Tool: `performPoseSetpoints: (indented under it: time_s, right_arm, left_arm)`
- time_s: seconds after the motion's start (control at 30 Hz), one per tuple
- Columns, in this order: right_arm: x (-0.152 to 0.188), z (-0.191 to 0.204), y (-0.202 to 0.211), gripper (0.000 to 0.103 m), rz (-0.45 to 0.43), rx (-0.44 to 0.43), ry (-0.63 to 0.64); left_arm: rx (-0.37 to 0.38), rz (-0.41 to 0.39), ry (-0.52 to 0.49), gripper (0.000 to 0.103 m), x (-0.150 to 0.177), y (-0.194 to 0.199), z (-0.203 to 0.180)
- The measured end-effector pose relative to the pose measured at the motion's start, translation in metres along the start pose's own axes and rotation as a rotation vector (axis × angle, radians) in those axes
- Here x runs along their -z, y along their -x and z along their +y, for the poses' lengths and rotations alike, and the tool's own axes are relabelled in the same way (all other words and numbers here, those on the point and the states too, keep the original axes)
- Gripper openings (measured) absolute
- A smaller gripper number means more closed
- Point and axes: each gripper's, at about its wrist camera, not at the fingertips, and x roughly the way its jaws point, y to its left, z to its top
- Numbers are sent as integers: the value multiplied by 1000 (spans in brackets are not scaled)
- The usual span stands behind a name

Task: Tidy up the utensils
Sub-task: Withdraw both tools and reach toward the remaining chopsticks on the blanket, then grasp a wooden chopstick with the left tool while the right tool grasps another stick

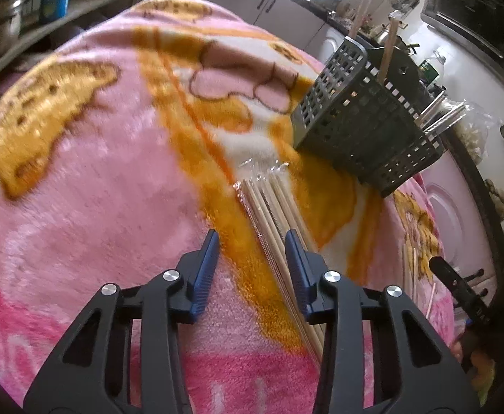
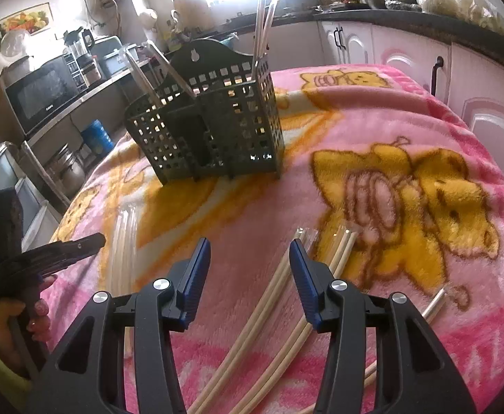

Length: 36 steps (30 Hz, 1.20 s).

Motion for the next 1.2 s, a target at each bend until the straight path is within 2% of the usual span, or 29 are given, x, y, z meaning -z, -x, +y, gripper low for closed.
performPoseSetpoints:
  time_s: [0.13,0.37,0.5,0.63,0.8,0.87,0.93,1.2]
  right_arm:
    - [0,-1,-4,46,13,3,-3]
    - [-2,-8,-15,46,49,11,-14]
    - [-3,-11,-22,46,74,6,-21]
    - [-4,-16,-29,46,104,1,-46]
    - [-5,-22,-41,46,146,-16,-82]
    - [-7,-22,-43,46,150,-17,-84]
    - [-8,-21,-45,45,154,-19,-85]
    - [-13,-24,-49,43,158,-29,-108]
  left_arm:
    - [2,7,7,30,-4,-6,-1]
    - [-46,3,-31,28,-14,-18,-8]
    - [-30,5,-27,27,-18,-22,-9]
    - [38,14,10,28,-23,-23,-7]
    - [178,43,174,28,-29,-27,19]
    - [207,54,231,17,-31,-29,30]
    - [225,64,271,12,-33,-31,38]
    - [282,79,320,4,-39,-37,49]
